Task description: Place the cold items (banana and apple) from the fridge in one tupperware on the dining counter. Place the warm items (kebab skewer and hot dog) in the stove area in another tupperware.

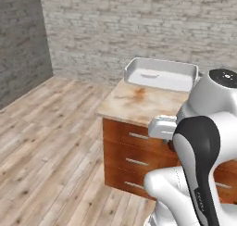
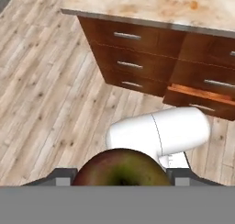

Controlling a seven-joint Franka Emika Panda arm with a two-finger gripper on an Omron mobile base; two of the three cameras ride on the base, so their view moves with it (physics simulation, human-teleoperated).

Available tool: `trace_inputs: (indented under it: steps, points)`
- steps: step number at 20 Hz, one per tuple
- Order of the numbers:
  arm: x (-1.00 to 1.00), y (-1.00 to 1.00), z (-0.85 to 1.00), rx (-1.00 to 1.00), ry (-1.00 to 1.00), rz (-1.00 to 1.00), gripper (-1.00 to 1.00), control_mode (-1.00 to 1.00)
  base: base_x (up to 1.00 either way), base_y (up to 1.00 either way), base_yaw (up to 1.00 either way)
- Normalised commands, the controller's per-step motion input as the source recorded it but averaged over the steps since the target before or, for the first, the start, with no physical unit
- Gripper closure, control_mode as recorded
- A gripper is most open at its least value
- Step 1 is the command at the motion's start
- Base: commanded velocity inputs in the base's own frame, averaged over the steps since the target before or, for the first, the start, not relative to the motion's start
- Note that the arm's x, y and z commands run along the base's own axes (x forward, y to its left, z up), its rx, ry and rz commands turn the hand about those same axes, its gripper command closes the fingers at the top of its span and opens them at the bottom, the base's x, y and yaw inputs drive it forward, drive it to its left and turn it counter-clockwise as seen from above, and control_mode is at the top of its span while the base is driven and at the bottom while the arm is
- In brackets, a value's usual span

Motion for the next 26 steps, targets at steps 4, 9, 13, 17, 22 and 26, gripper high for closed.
trace_inputs:
  steps: [4, 9, 13, 17, 22, 26]
  points:
    - [0.0, 0.0, 0.0, 0.0, 0.0, 0.0, 1.0, 1.0, 0.79, 0.72, -0.74]
    - [0.0, 0.0, 0.0, 0.0, 0.0, 0.0, 1.0, 1.0, 0.52, 0.93, -0.67]
    - [0.0, 0.0, 0.0, 0.0, 0.0, 0.0, 1.0, 1.0, 0.47, 1.0, -0.63]
    - [0.0, 0.0, 0.0, 0.0, 0.0, 0.0, 1.0, 1.0, 0.45, 1.0, -0.62]
    - [0.0, 0.0, 0.0, 0.0, 0.0, 0.0, 1.0, 1.0, 0.41, 1.0, -0.6]
    - [0.0, 0.0, 0.0, 0.0, 0.0, 0.0, 1.0, 1.0, 0.04, 1.0, -0.53]
